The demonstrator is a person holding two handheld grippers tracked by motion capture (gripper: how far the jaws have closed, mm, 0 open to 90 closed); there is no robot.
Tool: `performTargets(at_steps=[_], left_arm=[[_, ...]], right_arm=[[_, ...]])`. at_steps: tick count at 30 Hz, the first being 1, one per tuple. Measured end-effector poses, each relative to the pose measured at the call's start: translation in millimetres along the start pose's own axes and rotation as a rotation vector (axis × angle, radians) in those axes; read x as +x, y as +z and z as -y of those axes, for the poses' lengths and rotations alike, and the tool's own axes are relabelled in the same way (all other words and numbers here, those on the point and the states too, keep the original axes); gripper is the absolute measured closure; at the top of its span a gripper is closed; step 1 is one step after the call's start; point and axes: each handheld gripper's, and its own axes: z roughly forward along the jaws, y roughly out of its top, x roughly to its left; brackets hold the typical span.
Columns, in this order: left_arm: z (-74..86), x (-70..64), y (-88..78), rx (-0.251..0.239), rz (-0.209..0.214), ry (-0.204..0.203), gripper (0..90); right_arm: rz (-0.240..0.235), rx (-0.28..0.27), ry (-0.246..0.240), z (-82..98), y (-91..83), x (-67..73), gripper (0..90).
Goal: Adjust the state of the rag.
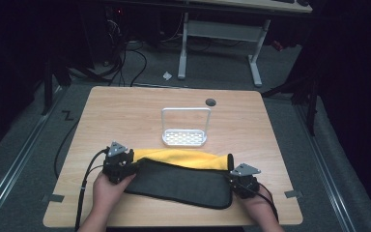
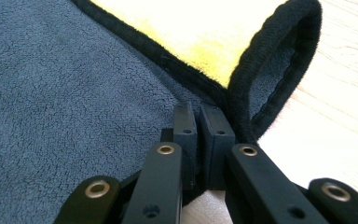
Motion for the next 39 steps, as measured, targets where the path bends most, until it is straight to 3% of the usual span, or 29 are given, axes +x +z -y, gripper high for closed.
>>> performTargets(at_steps=[3, 6, 8, 10, 11, 12, 15, 16, 18, 22, 26, 28, 32, 36, 39], left_arm=[[17.0, 3.9, 1.3, 0.040, -0.049, 0.013, 44.6], [29.8, 13.4, 8.2, 0.089, -0.031, -0.027, 49.7], [32.6, 12.8, 7.7, 0.071, -0.032, -0.013, 55.9], [34.5, 9.5, 6.9, 0.071, -0.039, 0.003, 56.4], [37.9, 0.9, 5.6, 0.083, -0.037, 0.040, 60.0], [37.9, 0.9, 5.6, 0.083, -0.037, 0.040, 59.9], [49.7, -21.1, -5.8, 0.110, -0.051, 0.117, 59.9], [49.7, -21.1, -5.8, 0.110, -0.051, 0.117, 59.9], [62.5, -32.8, -19.2, 0.108, -0.011, 0.089, 60.1], [78.6, -48.8, -35.2, 0.109, 0.019, 0.090, 61.7], [78.6, -48.7, -37.2, 0.113, 0.043, 0.052, 60.7], [75.2, -46.8, -37.8, 0.096, 0.057, 0.032, 55.5], [72.7, -48.3, -39.3, 0.050, 0.059, 0.053, 45.8], [70.7, -49.0, -35.5, 0.036, 0.082, 0.035, 46.1], [69.7, -49.4, -32.8, 0.025, 0.088, 0.041, 58.4]], right_arm=[[0.013, 0.002, 0.004, -0.3, 0.6, -2.1, 86.0], [0.028, 0.002, 0.021, 0.2, 1.2, -6.7, 86.0], [0.028, 0.001, 0.039, 1.2, 1.3, -10.6, 86.0], [0.023, -0.001, 0.046, 1.7, 1.1, -12.0, 86.0], [0.026, 0.000, 0.046, 2.9, 0.1, -12.6, 86.1], [0.026, 0.000, 0.046, 2.9, 0.1, -12.6, 86.1], [0.029, 0.017, 0.037, 8.0, -7.1, -11.8, 86.0], [0.025, 0.020, 0.034, 10.9, -10.2, -11.6, 86.0], [0.019, 0.021, 0.030, 18.3, -17.8, -10.5, 85.7], [0.023, 0.018, 0.016, 34.6, -33.9, -5.1, 83.9], [0.012, 0.011, 0.040, 40.4, -40.3, -4.9, 78.6], [0.005, -0.027, 0.053, 38.8, -45.4, -5.1, 74.2], [0.056, -0.167, 0.101, 29.9, -61.6, -6.8, 58.5], [0.081, -0.179, 0.110, 25.5, -54.9, -12.2, 54.9], [0.053, -0.142, 0.130, 26.2, -41.6, -17.9, 58.9]])
